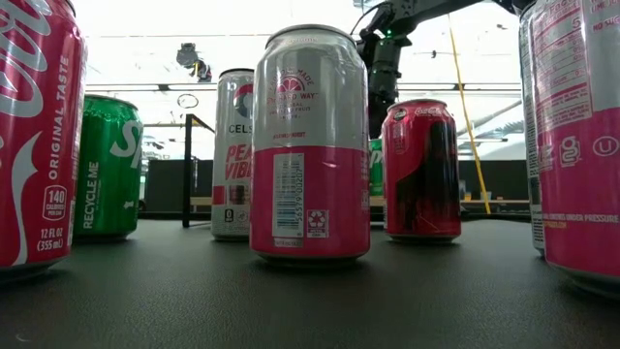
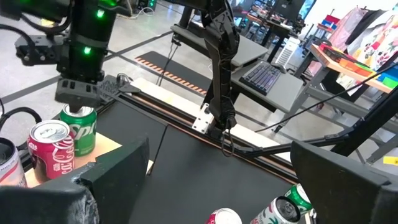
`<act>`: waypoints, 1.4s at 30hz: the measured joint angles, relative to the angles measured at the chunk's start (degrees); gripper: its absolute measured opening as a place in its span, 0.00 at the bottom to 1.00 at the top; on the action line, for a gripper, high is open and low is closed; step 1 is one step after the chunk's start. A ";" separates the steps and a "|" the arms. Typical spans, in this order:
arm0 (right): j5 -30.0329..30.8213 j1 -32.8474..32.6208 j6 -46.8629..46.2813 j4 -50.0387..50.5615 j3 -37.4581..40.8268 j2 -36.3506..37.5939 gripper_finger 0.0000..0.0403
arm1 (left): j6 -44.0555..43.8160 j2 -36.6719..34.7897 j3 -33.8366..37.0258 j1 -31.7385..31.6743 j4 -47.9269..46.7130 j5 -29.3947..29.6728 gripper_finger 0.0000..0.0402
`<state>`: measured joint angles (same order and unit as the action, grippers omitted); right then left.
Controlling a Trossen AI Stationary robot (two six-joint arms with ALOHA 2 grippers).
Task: Place canned beverage on shelf
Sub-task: Put the top red soda can on the shelf
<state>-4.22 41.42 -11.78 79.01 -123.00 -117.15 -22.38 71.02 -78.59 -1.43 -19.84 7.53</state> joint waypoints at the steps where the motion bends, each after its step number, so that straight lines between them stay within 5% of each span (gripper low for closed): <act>1: 0.05 -0.02 -0.19 0.05 0.00 -0.02 0.00 | -0.05 0.00 0.01 0.02 0.00 -0.02 0.97; 42: 8.85 0.33 -1.58 7.69 0.02 2.56 0.00 | -1.17 0.00 0.01 0.02 0.00 -1.33 0.97</act>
<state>4.63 41.75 -13.37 86.70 -122.98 -114.59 -23.55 71.02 -78.59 -1.41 -19.84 6.20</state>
